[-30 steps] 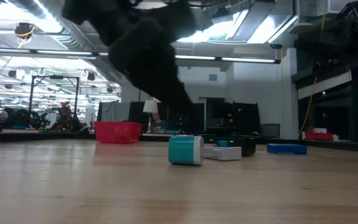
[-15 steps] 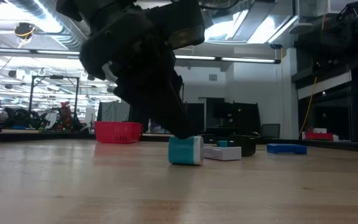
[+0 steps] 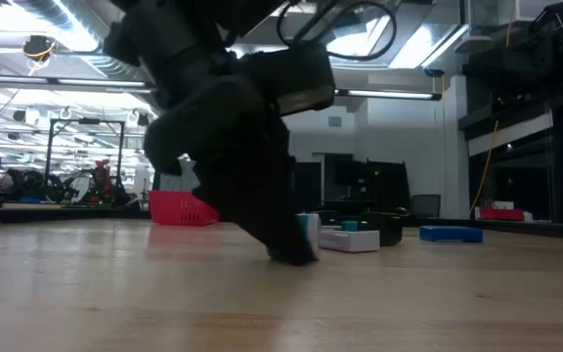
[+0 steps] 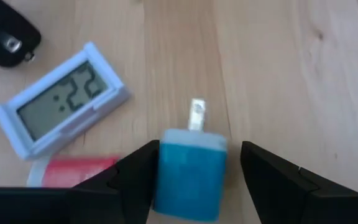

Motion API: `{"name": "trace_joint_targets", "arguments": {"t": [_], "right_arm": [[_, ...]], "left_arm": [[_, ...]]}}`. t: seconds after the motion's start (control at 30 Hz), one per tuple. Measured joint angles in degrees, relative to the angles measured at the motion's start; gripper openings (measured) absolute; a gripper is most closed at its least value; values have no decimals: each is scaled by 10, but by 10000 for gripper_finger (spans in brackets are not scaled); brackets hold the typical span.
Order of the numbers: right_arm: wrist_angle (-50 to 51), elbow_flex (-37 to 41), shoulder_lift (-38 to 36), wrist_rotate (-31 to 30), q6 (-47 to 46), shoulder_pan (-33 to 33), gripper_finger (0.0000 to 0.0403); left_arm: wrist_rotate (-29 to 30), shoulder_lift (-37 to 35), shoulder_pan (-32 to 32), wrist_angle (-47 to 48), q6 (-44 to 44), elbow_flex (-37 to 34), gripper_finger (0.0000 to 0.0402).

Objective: Pick & Place Office items
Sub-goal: Put the blue charger adapter into the red bin

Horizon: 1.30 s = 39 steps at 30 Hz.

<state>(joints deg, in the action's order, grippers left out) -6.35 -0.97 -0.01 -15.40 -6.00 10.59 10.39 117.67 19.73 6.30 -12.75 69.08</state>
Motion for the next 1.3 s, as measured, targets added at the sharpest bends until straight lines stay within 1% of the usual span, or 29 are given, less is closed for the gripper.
{"name": "trace_joint_targets", "arguments": {"t": [0.1,0.17,0.23,0.27,0.33,0.4,0.5,0.77,0.83,0.9,0.97,1.03,1.1,1.13,1.2,1.3], "right_arm": [[0,0,0,0,0,0,103],[0,0,0,0,0,0,103],[0,0,0,0,0,0,103],[0,0,0,0,0,0,103],[0,0,0,0,0,0,103],[0,0,0,0,0,0,103],[0,0,0,0,0,0,103],[1,0,0,0,0,0,103],[2,0,0,0,0,0,103],[2,0,0,0,0,0,103],[4,0,0,0,0,0,103],[4,0,0,0,0,0,103],[4,0,0,0,0,0,103],[5,0,0,0,0,0,103],[5,0,0,3,0,0,103],[6,0,0,13,-2,0,103]], "left_arm": [[-1,-1,0,-22,11,-1,203],[-1,-6,-1,-26,19,-2,176],[-2,-13,-2,-21,20,-3,141],[-2,-20,-4,-14,19,-3,132],[6,-30,-9,-2,15,-2,132],[26,-35,-13,18,14,-3,132],[59,-57,-18,17,28,-3,132],[131,-182,-38,16,107,-3,132],[158,-214,-39,20,124,-2,132],[201,-243,-44,58,139,-2,132],[270,-266,-58,116,137,-2,132],[338,-282,-78,187,117,-2,132],[385,-292,-99,244,99,-6,132],[400,-297,-111,253,94,-13,132],[405,-311,-137,239,94,-39,132],[380,-334,-176,150,108,-103,132]]}}
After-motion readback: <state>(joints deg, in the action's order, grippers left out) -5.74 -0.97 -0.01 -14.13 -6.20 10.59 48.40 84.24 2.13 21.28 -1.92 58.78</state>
